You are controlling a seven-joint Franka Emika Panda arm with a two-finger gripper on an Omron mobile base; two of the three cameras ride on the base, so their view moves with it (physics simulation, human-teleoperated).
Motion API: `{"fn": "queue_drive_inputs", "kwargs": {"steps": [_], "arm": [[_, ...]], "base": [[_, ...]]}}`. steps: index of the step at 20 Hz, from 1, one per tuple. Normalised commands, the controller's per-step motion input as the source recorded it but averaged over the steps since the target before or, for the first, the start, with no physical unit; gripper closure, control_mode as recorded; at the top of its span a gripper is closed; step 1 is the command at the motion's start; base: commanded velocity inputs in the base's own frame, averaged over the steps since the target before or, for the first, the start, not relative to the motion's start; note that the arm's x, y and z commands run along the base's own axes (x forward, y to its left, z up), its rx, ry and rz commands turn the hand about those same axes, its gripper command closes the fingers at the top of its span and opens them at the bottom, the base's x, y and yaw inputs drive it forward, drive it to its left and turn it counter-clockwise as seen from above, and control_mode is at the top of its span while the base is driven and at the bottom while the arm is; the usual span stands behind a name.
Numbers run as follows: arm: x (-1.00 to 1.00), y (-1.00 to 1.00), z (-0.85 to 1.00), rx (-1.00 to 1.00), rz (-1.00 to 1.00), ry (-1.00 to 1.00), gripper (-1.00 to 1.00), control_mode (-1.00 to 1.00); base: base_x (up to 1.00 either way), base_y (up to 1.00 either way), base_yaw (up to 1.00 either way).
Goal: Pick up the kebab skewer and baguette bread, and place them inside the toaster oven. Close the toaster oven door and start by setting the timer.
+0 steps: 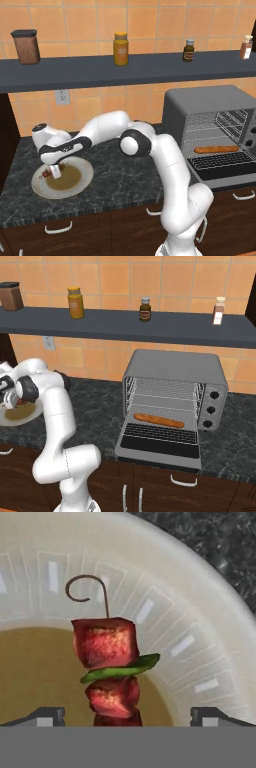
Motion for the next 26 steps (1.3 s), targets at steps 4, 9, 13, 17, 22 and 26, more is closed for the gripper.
{"fn": "queue_drive_inputs", "kwargs": {"steps": [4,9,13,17,22,26], "arm": [[0.0,-0.05,-0.29,0.0,0.0,0.08,1.0,-1.0],[-0.14,-0.13,-0.02,0.0,0.0,0.01,1.0,-1.0],[-0.54,-0.75,0.12,0.0,0.0,-0.02,1.0,-1.0],[-1.0,-0.97,0.28,0.02,0.0,-0.11,1.0,-1.0],[-0.9,-0.96,0.4,0.05,-0.02,-0.2,1.0,-1.0],[-0.63,-1.0,0.69,0.09,-0.09,-0.07,1.0,-1.0]], "base": [[0.0,0.0,0.0],[0.0,0.0,0.0],[0.0,0.0,0.0],[0.0,0.0,0.0],[0.0,0.0,0.0],[0.0,0.0,0.0]]}}
